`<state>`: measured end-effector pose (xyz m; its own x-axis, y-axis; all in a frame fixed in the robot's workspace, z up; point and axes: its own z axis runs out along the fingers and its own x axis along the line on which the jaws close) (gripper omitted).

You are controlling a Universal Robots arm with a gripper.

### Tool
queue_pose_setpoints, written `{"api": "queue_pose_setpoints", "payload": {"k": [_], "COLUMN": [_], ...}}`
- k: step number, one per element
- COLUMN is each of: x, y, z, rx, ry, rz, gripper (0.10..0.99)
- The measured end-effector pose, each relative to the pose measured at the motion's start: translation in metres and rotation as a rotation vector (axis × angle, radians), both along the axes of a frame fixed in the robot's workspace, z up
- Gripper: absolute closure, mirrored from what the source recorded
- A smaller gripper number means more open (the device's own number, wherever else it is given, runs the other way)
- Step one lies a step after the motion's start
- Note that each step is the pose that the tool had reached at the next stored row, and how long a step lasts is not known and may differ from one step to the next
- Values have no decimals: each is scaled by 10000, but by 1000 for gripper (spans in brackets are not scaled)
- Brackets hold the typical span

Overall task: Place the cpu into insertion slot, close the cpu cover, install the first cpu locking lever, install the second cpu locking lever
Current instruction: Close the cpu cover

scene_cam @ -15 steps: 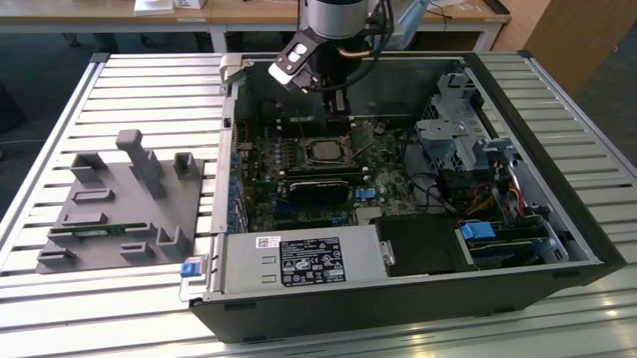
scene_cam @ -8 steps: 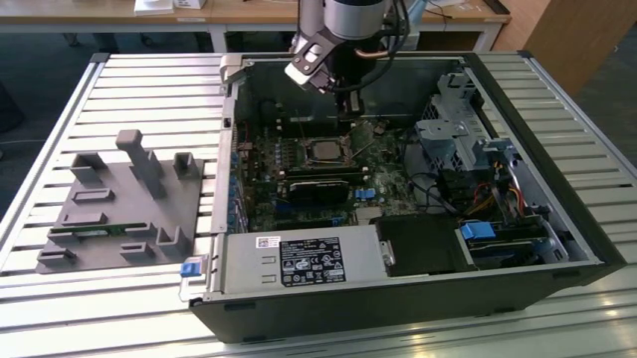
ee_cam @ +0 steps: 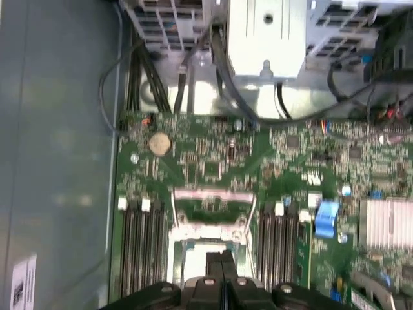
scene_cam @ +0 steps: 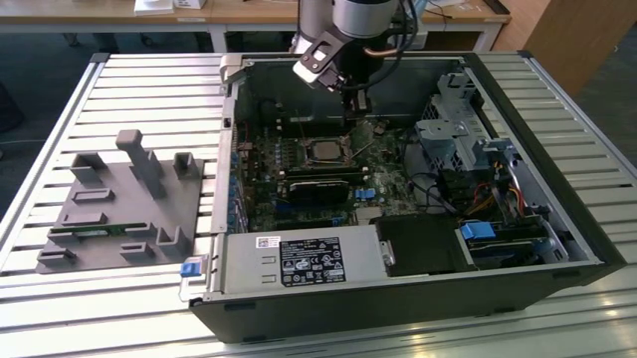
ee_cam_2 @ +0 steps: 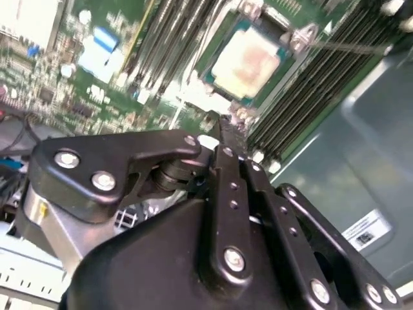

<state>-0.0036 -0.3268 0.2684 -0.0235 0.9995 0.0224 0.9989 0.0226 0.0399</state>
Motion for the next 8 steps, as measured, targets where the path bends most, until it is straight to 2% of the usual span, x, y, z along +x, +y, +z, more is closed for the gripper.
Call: {"api": "queue_pose_setpoints", "payload": {"k": [3,8], "x": [107,201], "y": [0,0], "z": [-2,-8], "rx": [-1,1], "ry": [30,41], "rz": [1,1], "gripper": [980,980]}}
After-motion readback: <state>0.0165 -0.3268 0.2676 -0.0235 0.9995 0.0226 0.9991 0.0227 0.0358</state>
